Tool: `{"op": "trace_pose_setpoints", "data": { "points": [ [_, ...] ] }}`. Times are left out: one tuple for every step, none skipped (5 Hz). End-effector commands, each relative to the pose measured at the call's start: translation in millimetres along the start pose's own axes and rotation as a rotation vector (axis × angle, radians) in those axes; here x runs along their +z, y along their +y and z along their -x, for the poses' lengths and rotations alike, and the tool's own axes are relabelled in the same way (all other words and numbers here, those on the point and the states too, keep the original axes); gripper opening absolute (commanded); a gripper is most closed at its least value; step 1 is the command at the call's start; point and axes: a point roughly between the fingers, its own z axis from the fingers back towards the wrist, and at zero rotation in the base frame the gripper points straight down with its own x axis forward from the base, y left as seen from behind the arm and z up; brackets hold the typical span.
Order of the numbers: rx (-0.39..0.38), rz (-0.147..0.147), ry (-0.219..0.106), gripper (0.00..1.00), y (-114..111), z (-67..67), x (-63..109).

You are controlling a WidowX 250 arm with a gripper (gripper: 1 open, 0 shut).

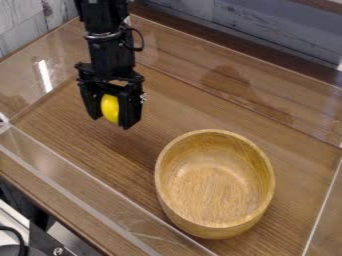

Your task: Remove the lemon from inside the brown bowl and put it on the table

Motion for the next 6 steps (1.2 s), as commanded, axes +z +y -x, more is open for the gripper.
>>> {"op": "trace_pose_setpoints", "data": {
  "points": [
    [-0.009,-0.016,-0.024,1.0,0.2,-3.0,10.7],
    [-0.008,-0.011,-0.014,1.0,-0.5,-1.5,12.1],
    [-0.009,-0.005,-0.006,1.0,-1.4,-0.2,14.0],
    [-0.01,0.002,0.0,1.0,-2.5,1.0,16.6],
    [-0.011,0.008,0.005,1.0,-3.6,2.0,18.9],
    [-0.012,0.015,0.01,1.0,-4.5,2.9,20.5]
  ]
}}
